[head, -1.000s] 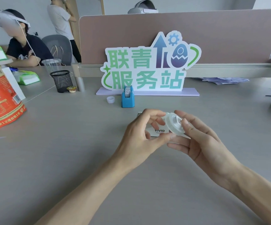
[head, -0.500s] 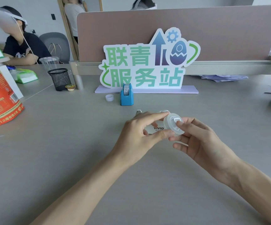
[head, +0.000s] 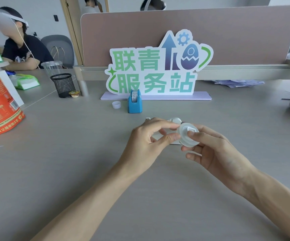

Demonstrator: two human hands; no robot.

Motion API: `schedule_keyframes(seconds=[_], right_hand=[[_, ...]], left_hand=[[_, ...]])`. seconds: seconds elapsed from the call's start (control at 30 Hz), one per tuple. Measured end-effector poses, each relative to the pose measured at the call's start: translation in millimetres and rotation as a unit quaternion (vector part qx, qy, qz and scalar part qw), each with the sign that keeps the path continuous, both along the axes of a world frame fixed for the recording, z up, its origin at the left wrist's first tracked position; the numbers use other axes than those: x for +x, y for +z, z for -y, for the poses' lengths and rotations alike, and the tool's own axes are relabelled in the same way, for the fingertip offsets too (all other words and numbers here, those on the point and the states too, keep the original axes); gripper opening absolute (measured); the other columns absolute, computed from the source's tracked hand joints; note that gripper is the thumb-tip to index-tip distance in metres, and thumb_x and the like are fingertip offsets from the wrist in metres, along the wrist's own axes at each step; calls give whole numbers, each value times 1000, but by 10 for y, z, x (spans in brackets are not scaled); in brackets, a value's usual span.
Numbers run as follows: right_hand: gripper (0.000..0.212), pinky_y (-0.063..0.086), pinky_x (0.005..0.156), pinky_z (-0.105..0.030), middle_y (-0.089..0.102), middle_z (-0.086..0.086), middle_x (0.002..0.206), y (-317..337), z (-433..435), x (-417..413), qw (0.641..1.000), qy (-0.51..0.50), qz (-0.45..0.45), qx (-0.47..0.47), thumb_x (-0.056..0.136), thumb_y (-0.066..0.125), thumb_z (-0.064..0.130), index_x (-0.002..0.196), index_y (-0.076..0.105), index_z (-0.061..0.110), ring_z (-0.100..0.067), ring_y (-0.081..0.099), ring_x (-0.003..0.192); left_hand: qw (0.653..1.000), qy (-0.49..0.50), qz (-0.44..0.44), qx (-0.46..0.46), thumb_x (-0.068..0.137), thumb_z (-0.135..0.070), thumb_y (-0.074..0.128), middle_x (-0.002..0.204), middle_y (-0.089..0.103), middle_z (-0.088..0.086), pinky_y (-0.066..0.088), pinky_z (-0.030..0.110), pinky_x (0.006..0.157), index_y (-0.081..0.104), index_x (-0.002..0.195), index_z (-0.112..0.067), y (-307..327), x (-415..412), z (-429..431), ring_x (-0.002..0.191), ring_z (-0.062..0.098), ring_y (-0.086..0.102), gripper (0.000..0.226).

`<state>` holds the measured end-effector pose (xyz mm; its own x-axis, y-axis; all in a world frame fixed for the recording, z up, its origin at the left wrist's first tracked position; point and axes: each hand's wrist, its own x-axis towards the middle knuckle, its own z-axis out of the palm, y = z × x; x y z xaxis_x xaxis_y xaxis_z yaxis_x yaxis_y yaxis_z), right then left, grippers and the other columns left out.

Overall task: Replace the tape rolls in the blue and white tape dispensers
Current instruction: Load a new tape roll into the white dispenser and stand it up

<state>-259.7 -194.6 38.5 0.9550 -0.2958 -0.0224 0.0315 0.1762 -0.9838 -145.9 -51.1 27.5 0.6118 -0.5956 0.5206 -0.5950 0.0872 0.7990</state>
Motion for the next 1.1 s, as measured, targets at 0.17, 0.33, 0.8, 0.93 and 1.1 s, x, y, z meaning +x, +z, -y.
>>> schedule_keyframes(seconds=[0.17,0.33,0.8,0.93,1.1], right_hand=[[32,49,75,-29,69,2,89,-9,-21,11,999,4,7,-40,80,71,33,109,71,20,-15,63,77],[58,54,73,-26,69,-3,89,-26,-14,11,999,12,38,-33,65,81,47,119,66,29,-16,64,78],[21,43,66,-12,54,8,86,-195,41,133,836,-198,154,-488,90,60,30,106,70,21,-8,55,82],[22,38,75,-3,62,6,110,-198,91,322,806,-206,190,-522,96,55,20,114,66,14,11,53,90],[16,37,72,-1,66,15,107,-236,165,553,811,-271,191,-482,95,56,17,107,66,14,19,52,82]], left_hand=[[998,-4,-55,1,85,-13,70,69,66,-19,39,11,59,76,87,-15,42,50,-9,68,-1,54,7],[997,20,-77,17,90,-15,64,64,64,-20,39,11,59,69,78,-24,45,36,-6,58,-5,51,16],[981,101,-165,31,85,-20,66,69,63,-9,40,13,62,71,73,-19,50,54,61,67,2,54,13],[978,140,-155,9,86,-25,65,74,64,-10,42,19,68,70,80,-19,43,150,127,71,4,56,9],[979,189,-82,12,86,-26,63,83,61,-12,43,23,81,66,77,-24,44,358,331,91,7,55,9]])
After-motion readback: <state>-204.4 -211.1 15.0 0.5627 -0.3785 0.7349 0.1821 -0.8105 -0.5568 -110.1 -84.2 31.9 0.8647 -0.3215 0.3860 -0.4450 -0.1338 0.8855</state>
